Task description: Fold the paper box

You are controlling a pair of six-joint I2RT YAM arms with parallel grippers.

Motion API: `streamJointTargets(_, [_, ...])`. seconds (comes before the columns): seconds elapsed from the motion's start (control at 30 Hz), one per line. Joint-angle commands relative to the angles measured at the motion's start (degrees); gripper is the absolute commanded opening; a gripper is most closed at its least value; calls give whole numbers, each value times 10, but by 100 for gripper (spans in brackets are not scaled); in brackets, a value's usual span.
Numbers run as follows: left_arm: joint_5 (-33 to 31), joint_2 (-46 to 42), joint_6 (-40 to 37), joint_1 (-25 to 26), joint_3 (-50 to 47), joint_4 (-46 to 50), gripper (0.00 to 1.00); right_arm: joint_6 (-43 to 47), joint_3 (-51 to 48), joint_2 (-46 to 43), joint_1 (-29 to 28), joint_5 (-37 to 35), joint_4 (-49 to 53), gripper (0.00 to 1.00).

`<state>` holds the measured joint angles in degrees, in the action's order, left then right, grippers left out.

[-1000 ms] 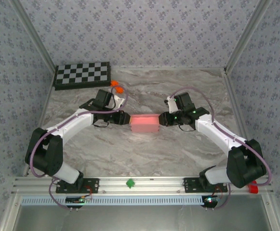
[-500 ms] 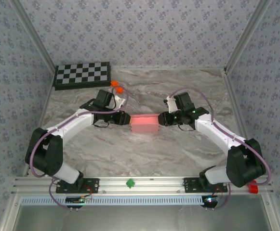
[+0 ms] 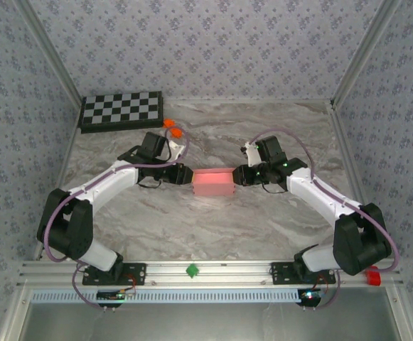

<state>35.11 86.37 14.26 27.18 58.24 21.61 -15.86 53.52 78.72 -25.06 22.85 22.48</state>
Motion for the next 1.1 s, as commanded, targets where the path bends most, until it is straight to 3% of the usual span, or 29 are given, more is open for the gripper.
streamJointTargets(0.0, [17,3,5,5,18,-13,24,-6,13,5,-4,11,1,24])
streamJointTargets(1.07, [3,14,-3,8,17,1,24,-8,27,19,-11,16,7,24])
